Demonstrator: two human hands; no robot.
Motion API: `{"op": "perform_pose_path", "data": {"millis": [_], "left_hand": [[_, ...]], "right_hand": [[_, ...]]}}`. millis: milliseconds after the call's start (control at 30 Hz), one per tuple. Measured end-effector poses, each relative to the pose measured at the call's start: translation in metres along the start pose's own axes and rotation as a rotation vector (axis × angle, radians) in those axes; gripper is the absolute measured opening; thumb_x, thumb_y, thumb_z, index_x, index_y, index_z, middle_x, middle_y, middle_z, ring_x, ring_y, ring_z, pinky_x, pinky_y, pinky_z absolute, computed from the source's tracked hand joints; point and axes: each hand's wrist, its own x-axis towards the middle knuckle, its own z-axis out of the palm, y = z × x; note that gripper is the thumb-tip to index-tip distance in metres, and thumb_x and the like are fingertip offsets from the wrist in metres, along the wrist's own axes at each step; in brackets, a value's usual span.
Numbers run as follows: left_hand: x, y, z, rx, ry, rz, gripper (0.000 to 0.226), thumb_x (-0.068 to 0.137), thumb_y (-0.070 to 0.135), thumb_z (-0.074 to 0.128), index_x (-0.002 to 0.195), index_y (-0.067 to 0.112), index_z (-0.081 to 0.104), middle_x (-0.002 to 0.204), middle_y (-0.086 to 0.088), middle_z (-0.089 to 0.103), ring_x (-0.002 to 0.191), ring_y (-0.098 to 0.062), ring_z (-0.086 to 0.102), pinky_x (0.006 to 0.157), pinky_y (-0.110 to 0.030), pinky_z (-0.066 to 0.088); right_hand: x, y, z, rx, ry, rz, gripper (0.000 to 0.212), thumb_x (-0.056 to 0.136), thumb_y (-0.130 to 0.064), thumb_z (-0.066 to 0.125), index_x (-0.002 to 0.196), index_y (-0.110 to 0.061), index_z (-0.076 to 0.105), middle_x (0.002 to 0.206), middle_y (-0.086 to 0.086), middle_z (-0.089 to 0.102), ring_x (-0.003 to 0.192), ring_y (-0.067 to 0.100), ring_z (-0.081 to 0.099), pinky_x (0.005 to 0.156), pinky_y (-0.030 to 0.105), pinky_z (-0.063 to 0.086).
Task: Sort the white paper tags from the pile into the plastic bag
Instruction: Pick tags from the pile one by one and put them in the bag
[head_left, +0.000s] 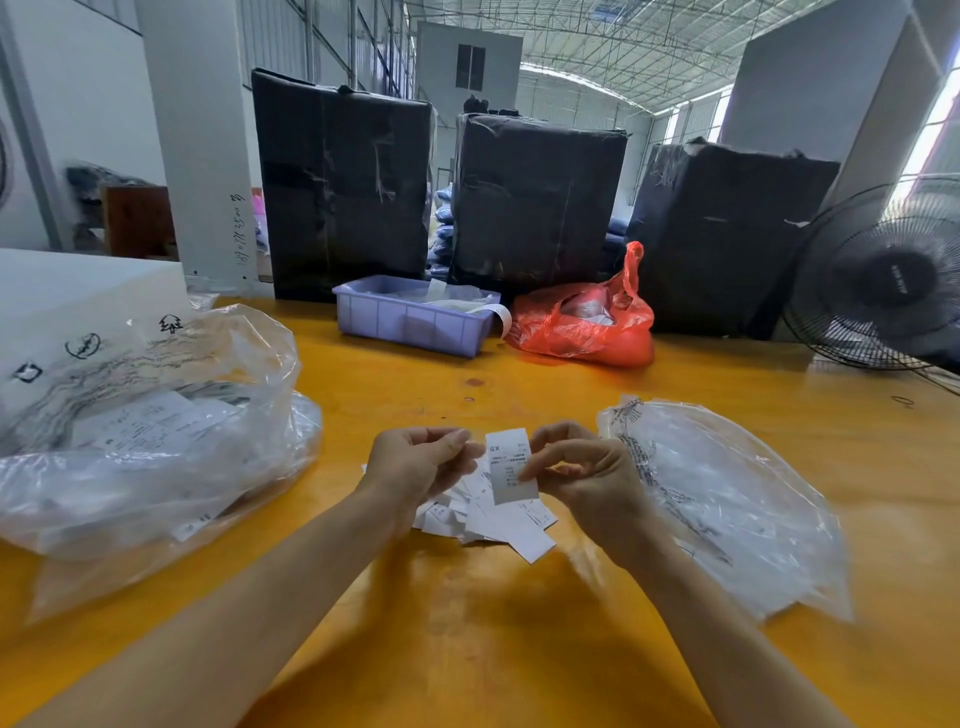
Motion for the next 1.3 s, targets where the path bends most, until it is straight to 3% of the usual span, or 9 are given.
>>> {"op": "perform_pose_path", "data": {"millis": [67,233,367,500,600,733,900,1000,1300], "left_hand": [[-0.001,0.000,0.001,0.011,-0.022,-0.003,0.002,0.084,0.005,0.066,0.084,0.003,0.065,0.067,-0.005,0.073,0.061,-0.015,0.067,0.055,-0.020,0.054],[-0.002,0.000,0.003,0.008,-0.082,-0.012,0.004,0.082,0.005,0.068,0.083,0.003,0.065,0.068,-0.006,0.073,0.062,-0.014,0.068,0.058,-0.020,0.054],[-0.004,-0.001,0.005,0.005,-0.124,-0.020,0.004,0.080,0.002,0.069,0.080,0.003,0.065,0.068,-0.008,0.073,0.058,-0.012,0.068,0.057,-0.018,0.055],[-0.005,-0.001,0.004,0.025,-0.149,-0.006,0.006,0.078,0.000,0.069,0.083,0.003,0.066,0.075,-0.009,0.074,0.063,-0.015,0.068,0.062,-0.020,0.056],[-0.005,-0.001,0.004,0.082,-0.163,0.012,0.006,0.078,0.001,0.070,0.083,0.003,0.068,0.076,-0.008,0.074,0.065,-0.015,0.067,0.064,-0.021,0.055],[-0.007,-0.002,0.004,0.139,-0.184,0.027,0.006,0.076,0.003,0.072,0.081,0.005,0.070,0.076,-0.007,0.074,0.069,-0.016,0.067,0.066,-0.021,0.055],[-0.010,-0.002,0.006,0.169,-0.236,0.012,0.007,0.078,0.003,0.071,0.084,0.003,0.069,0.074,-0.007,0.074,0.065,-0.013,0.068,0.065,-0.019,0.056],[-0.011,-0.002,0.007,0.203,-0.248,0.004,0.007,0.078,0.004,0.070,0.085,0.004,0.070,0.076,-0.007,0.074,0.066,-0.013,0.066,0.073,-0.024,0.054],[-0.011,-0.001,0.005,0.202,-0.240,-0.014,0.003,0.080,0.003,0.069,0.082,0.005,0.071,0.076,-0.008,0.074,0.067,-0.014,0.067,0.075,-0.026,0.054]], "right_hand": [[0.000,0.001,0.000,-0.019,0.008,-0.014,0.021,0.072,0.023,0.063,0.078,0.005,0.071,0.089,0.010,0.060,0.084,0.015,0.062,0.069,0.027,0.058],[0.000,0.002,-0.002,-0.173,0.026,0.023,0.033,0.084,0.013,0.054,0.074,-0.012,0.073,0.094,0.002,0.067,0.088,0.023,0.064,0.077,0.038,0.054],[0.001,0.002,-0.001,-0.107,0.113,0.023,0.006,0.079,-0.005,0.072,0.077,-0.011,0.073,0.082,0.005,0.073,0.081,0.021,0.068,0.072,0.029,0.055],[0.004,0.004,-0.006,-0.093,0.258,0.008,0.036,0.077,-0.001,0.073,0.098,-0.025,0.058,0.079,0.001,0.069,0.075,0.013,0.069,0.065,0.023,0.057],[0.006,0.001,-0.011,-0.122,0.231,-0.021,0.032,0.083,-0.001,0.067,0.095,-0.031,0.063,0.080,-0.009,0.071,0.072,0.005,0.067,0.061,0.017,0.053],[0.007,0.001,-0.011,-0.165,0.229,-0.063,0.020,0.082,-0.007,0.070,0.079,-0.027,0.070,0.073,-0.011,0.069,0.063,-0.003,0.062,0.055,0.011,0.047],[0.008,0.007,-0.011,-0.349,0.215,-0.118,0.010,0.080,-0.009,0.073,0.082,-0.019,0.073,0.074,-0.011,0.067,0.062,-0.006,0.060,0.054,0.008,0.044],[0.009,0.009,-0.010,-0.415,0.198,-0.145,0.007,0.080,-0.008,0.073,0.087,-0.010,0.075,0.075,-0.010,0.067,0.065,-0.009,0.061,0.054,0.006,0.042],[0.008,0.008,-0.012,-0.483,0.182,-0.167,0.006,0.080,-0.009,0.073,0.085,-0.011,0.075,0.074,-0.008,0.068,0.066,-0.005,0.063,0.056,0.007,0.044]]}}
